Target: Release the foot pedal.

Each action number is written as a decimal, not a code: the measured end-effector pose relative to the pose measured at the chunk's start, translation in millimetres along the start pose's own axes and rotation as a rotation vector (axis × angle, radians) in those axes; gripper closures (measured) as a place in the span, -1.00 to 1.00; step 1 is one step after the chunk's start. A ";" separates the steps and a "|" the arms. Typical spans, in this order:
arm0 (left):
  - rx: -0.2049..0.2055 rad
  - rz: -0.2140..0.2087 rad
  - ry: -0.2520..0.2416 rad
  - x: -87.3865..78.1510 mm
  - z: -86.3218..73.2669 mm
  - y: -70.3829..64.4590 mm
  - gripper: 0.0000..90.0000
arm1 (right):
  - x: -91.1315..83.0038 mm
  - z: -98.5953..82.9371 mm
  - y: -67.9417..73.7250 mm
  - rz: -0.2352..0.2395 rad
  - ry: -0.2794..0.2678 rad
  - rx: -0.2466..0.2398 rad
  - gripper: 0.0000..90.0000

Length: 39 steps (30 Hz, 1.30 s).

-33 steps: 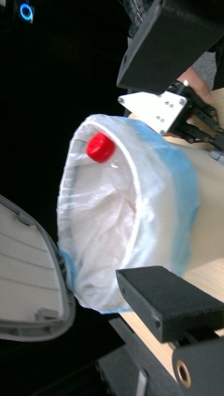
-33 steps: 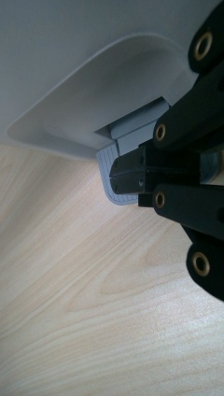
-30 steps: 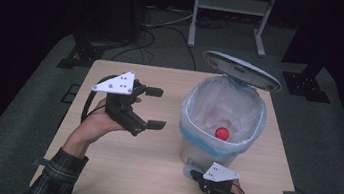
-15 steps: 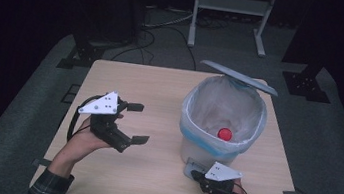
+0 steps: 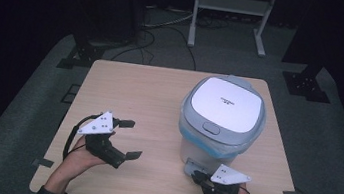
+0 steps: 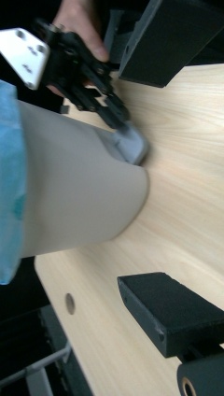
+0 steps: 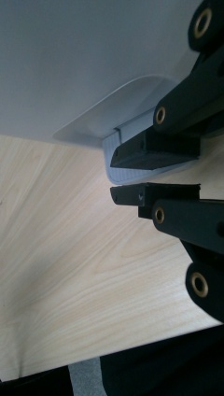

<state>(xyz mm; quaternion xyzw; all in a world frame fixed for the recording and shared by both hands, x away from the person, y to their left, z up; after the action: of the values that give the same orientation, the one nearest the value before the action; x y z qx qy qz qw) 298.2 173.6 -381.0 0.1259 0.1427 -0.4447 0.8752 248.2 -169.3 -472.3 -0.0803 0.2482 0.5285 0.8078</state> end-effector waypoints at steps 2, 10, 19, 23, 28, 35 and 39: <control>0.002 0.014 0.016 -1.3 -7.1 -2.3 -0.95 | -6.2 -3.0 0.1 0.006 -0.008 0.014 0.75; -0.022 0.050 0.061 -6.7 -38.2 -7.9 -0.96 | -24.2 -13.2 1.3 -0.013 -0.005 0.038 0.72; -0.034 0.107 0.131 -12.8 -71.5 -10.0 -0.97 | -47.8 -30.4 -7.1 -0.075 0.007 0.083 0.66; -0.023 0.130 0.174 -11.3 -83.5 -12.2 -0.97 | -57.2 -36.6 -15.8 -0.117 0.015 0.101 0.59; 0.006 0.150 0.249 -6.0 -98.7 -14.7 -1.00 | -67.4 -44.1 -27.1 -0.160 0.035 0.125 0.50; 0.004 0.165 0.310 -0.1 -111.1 -13.1 -1.00 | -76.4 -55.1 -44.4 -0.201 0.064 0.168 0.31; -0.003 0.162 0.334 2.0 -115.4 -12.3 -1.00 | -78.4 -60.7 -54.1 -0.223 0.078 0.189 0.16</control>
<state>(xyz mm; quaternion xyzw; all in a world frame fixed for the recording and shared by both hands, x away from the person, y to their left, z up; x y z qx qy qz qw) 273.4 205.1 -489.9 0.2077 0.2763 -0.3456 0.8724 252.4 -280.1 -493.8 -0.0512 0.3175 0.4063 0.8552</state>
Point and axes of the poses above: each handheld gripper's, and its own axes: x roughly forward along the jaws, z roughly out of its top, y roughly to its left, the point moved 2 cm from there along x, roughly forward along the jaws, and after that the axes turned 13 degrees about z, right-handed, at the moved point
